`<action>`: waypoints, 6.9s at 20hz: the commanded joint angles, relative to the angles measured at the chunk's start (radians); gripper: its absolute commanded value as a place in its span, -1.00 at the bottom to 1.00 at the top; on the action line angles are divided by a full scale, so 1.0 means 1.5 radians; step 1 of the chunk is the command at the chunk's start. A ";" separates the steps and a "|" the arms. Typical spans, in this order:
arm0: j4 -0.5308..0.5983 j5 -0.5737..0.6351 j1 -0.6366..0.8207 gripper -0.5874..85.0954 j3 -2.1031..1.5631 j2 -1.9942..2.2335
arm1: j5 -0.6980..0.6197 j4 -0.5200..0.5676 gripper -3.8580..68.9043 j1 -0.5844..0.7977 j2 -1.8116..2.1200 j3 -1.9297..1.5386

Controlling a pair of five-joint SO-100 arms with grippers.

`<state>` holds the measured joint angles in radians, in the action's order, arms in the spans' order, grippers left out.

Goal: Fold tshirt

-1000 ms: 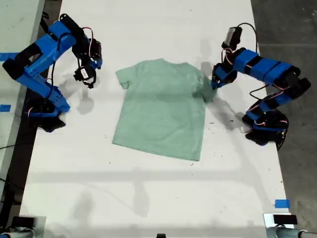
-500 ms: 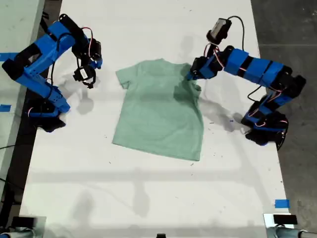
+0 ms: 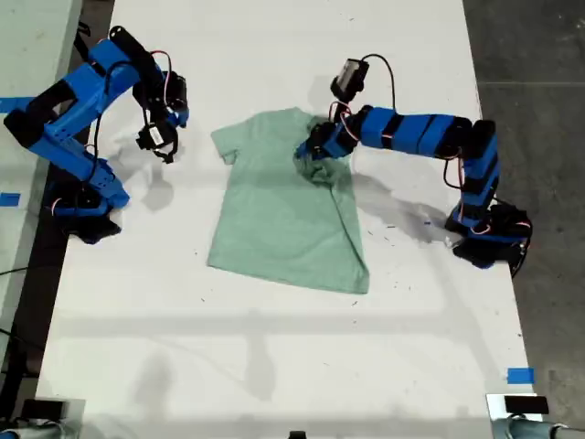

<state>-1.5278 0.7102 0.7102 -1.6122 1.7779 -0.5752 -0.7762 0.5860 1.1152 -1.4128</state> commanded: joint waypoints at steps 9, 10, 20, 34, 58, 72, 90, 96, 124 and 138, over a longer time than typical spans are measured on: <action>0.010 -0.018 -0.034 -0.98 0.006 0.021 | 0.004 -0.423 -0.22 -0.022 0.439 -0.010; 0.010 -0.006 -0.035 -0.89 0.015 0.012 | 0.012 -0.420 -0.28 -0.029 0.485 -0.061; 0.056 0.139 0.000 -0.21 0.115 -0.126 | 0.061 -0.378 -0.32 -0.049 0.702 -0.295; 0.148 0.172 0.042 -0.64 0.300 -0.566 | 0.089 -0.374 -0.36 -0.072 0.786 -0.378; 0.199 0.132 -0.200 -0.98 0.593 -0.563 | 0.116 -0.356 -0.48 -0.077 0.834 -0.447; -0.037 0.091 -0.191 -0.67 0.542 -0.404 | 0.131 -0.346 -0.53 -0.103 0.837 -0.483; 0.101 -0.234 -0.452 -0.53 -0.216 0.162 | 0.133 -0.319 -0.08 -0.350 0.546 -0.383; 0.098 -0.234 -0.458 -0.53 -0.182 0.116 | 0.161 -0.234 -0.11 -0.359 0.410 -0.368; 0.089 -0.243 -0.487 -0.55 -0.115 0.052 | 0.257 -0.026 -0.94 -0.324 0.281 -0.178; 0.082 -0.244 -0.491 -0.55 -0.101 0.041 | 0.200 -0.334 0.07 -0.352 0.025 0.223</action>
<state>-1.3975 0.3528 -0.0061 -1.8423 1.8346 -0.2485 -1.1213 0.0890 1.0999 -1.2379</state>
